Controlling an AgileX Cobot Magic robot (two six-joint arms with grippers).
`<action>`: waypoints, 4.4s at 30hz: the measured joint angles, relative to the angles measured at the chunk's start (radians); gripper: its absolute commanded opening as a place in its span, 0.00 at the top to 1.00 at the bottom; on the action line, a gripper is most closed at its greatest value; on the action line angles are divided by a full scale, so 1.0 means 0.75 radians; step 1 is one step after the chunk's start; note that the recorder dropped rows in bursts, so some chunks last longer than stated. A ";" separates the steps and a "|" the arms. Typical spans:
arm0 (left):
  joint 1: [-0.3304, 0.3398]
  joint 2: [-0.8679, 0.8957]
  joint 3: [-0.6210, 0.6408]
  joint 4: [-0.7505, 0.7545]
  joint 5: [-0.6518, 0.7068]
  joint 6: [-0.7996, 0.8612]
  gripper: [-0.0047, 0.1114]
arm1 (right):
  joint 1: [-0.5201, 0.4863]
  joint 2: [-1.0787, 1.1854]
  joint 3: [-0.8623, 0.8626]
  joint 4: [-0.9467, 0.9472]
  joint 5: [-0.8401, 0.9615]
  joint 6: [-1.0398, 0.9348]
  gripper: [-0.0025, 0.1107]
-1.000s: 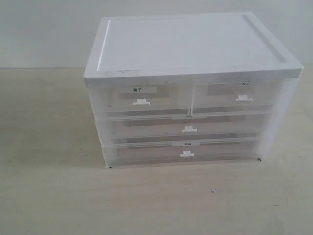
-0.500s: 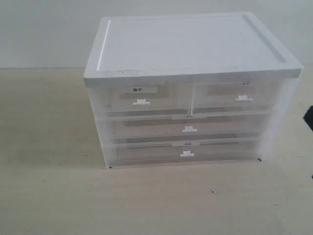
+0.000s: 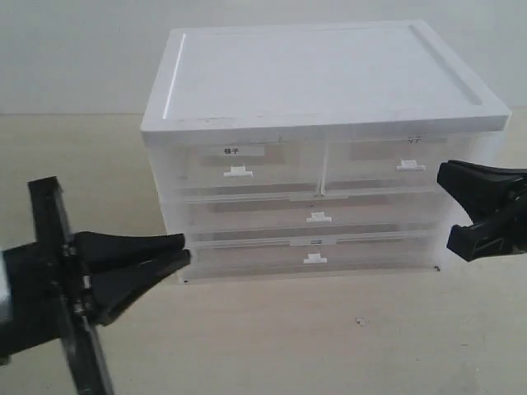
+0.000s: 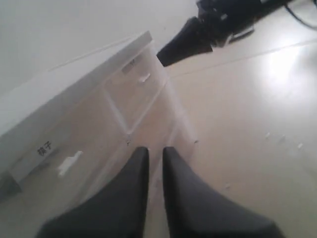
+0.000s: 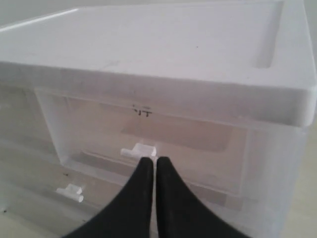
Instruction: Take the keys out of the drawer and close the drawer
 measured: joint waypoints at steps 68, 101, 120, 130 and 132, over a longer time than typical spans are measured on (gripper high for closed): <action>-0.629 0.530 -0.323 -1.370 -0.081 2.090 0.92 | 0.000 0.000 0.000 0.075 -0.017 -0.032 0.98; -0.681 0.453 -0.467 -1.565 0.136 2.111 0.73 | 0.000 0.000 0.000 0.067 -0.017 -0.027 0.98; -0.718 0.453 -0.475 -1.702 0.179 2.218 0.92 | 0.000 0.000 0.000 0.067 -0.014 -0.015 0.98; -0.877 0.267 -0.327 -1.749 0.215 2.226 0.92 | 0.000 0.000 0.000 0.067 -0.014 -0.007 0.98; -0.885 0.249 -0.322 -1.749 0.215 2.223 0.92 | 0.000 0.000 0.000 0.067 -0.014 -0.007 0.98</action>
